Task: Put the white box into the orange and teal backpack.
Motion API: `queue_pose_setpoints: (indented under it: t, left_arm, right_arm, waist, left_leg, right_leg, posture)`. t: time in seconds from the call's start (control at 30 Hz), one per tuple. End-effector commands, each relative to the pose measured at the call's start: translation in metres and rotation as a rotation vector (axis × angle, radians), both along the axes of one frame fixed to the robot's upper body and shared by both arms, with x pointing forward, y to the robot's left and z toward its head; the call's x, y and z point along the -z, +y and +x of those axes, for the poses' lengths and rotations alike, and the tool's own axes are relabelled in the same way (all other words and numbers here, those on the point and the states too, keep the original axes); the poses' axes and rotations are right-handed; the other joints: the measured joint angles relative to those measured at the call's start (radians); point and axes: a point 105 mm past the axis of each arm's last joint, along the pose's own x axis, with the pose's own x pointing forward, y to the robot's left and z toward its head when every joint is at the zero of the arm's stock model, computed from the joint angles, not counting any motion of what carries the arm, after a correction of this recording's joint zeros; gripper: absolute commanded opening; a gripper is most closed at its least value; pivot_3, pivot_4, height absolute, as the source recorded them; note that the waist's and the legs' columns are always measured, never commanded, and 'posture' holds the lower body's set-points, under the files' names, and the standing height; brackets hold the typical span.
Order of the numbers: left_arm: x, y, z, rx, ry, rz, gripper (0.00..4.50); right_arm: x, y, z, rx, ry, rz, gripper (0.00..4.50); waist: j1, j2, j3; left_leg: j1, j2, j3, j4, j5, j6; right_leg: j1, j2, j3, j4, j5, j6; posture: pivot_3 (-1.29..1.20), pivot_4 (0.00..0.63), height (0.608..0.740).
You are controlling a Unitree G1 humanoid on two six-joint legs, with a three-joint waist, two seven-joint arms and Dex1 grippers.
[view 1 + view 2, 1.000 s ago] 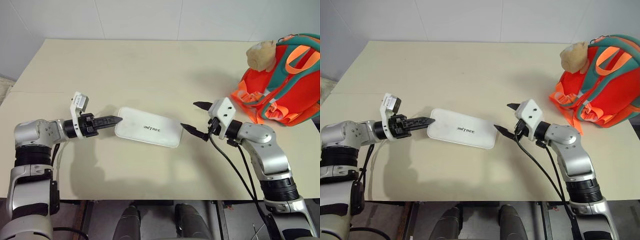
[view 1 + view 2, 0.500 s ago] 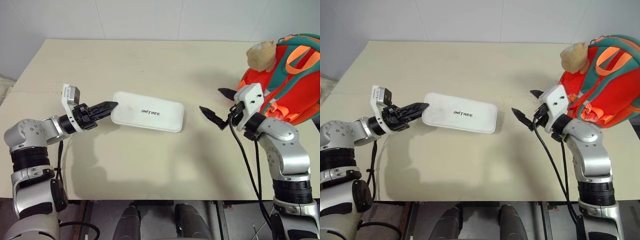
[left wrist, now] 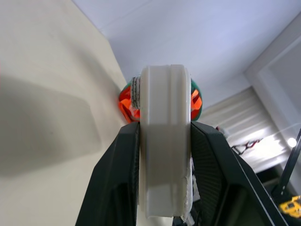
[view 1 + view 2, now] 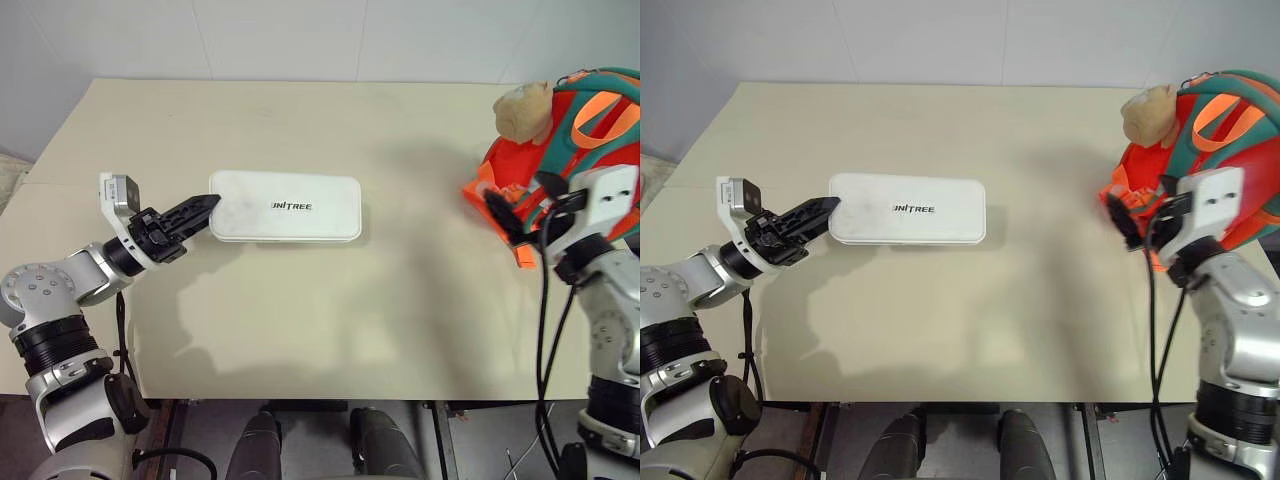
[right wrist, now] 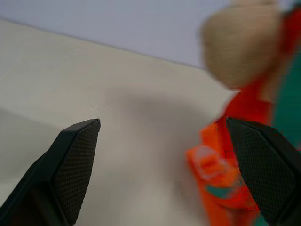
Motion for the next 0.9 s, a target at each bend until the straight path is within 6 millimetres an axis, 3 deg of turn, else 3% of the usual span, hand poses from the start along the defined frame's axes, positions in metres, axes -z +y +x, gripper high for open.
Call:
queue_pose_setpoints:
  t: [0.03,0.3,0.57,0.8,0.9]
  left_arm:
    - [-0.016,0.0,-0.008,0.007,-0.071,-0.024,1.28]
    - [-0.015,-0.001,-0.008,0.001,-0.061,-0.029,1.27]
    - [-0.014,-0.001,-0.01,-0.002,-0.057,-0.016,1.27]
    - [-0.013,-0.001,-0.012,-0.007,-0.054,-0.001,1.27]
    - [-0.013,-0.002,-0.014,-0.008,-0.056,0.005,1.27]
  right_arm:
    - [-0.021,-0.023,-0.007,0.054,-0.068,0.016,4.5]
    - [-0.02,-0.046,0.012,0.098,-0.07,0.029,4.5]
    - [-0.014,-0.035,0.039,0.047,-0.069,0.091,4.5]
    - [-0.013,-0.036,0.063,0.091,-0.084,0.139,4.5]
    - [-0.015,-0.036,0.072,0.095,-0.11,0.201,3.91]
  waist:
    - [0.0,0.0,0.0]
    - [-0.006,0.0,0.0]
    - [-0.005,0.0,0.0]
    - [-0.007,0.0,0.0]
    - [-0.009,0.0,0.0]
  left_leg:
    - [0.0,0.0,0.0,0.0,0.0,0.0]
    - [0.0,0.0,0.001,-0.001,0.0,0.0]
    - [0.001,0.0,0.001,-0.002,0.0,0.0]
    - [0.001,0.0,0.002,-0.002,0.0,0.0]
    - [0.001,0.0,0.002,-0.002,0.0,0.0]
  right_leg:
    - [0.0,0.0,0.0,0.0,0.0,0.0]
    - [0.0,0.0,0.001,-0.002,0.0,0.0]
    - [0.0,0.0,0.001,-0.004,0.0,0.001]
    - [0.0,0.0,0.002,-0.004,0.001,0.001]
    - [0.0,0.0,0.002,-0.004,0.001,0.001]
  posture:
    - [0.0,0.15,0.74]
    - [0.0,0.15,0.74]
    - [0.0,0.15,0.74]
    - [0.0,0.15,0.74]
    - [0.0,0.15,0.74]
